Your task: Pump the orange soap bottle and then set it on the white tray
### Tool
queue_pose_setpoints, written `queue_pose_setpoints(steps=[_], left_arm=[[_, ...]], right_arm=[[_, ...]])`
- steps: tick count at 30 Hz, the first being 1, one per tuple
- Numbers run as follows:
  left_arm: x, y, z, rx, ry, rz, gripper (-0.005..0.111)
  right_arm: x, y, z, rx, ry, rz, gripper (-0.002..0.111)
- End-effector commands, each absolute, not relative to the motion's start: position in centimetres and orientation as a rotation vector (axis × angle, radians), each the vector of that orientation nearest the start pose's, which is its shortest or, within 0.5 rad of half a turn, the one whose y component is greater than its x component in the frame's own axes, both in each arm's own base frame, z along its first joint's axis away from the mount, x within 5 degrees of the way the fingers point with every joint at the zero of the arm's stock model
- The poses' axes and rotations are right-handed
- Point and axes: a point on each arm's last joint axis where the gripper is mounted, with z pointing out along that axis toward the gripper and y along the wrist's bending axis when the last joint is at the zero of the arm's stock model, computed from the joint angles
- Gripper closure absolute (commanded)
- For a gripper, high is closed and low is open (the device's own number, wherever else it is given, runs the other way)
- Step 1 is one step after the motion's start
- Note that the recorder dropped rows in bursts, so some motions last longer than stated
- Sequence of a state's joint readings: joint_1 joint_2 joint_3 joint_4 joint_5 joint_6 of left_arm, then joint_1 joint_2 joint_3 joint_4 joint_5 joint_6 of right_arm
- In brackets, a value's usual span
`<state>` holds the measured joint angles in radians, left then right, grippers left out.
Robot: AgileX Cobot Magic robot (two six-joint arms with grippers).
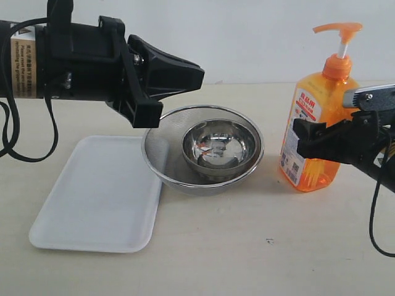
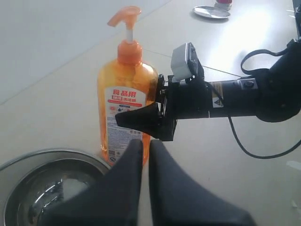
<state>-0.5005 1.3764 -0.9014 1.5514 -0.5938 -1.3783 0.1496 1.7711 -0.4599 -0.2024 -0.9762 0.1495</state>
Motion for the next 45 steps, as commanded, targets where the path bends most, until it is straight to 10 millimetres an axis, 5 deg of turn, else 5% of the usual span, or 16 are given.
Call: queue_pose_setpoints(steps=[1, 7, 12, 13, 45], left_arm=[[23.3, -18.4, 30.7, 0.983, 1.685, -0.807, 0.102], [23.2, -18.5, 30.7, 0.984, 1.684, -0.809, 0.102], [23.3, -18.4, 30.7, 0.983, 1.685, -0.807, 0.102], [23.3, -18.4, 30.7, 0.983, 1.685, -0.807, 0.102], [23.5, -18.3, 30.7, 0.959, 1.700, -0.780, 0.102]], right_arm=[[28.6, 5.8, 12.5, -0.191, 1.854, 0.302, 0.039], [28.9, 5.9, 12.1, -0.188, 1.804, 0.316, 0.046], [29.0, 5.9, 12.0, -0.255, 1.814, 0.261, 0.104], [28.9, 5.9, 12.0, -0.257, 1.814, 0.265, 0.108], [28.6, 6.7, 14.3, -0.616, 1.680, -0.050, 0.108]])
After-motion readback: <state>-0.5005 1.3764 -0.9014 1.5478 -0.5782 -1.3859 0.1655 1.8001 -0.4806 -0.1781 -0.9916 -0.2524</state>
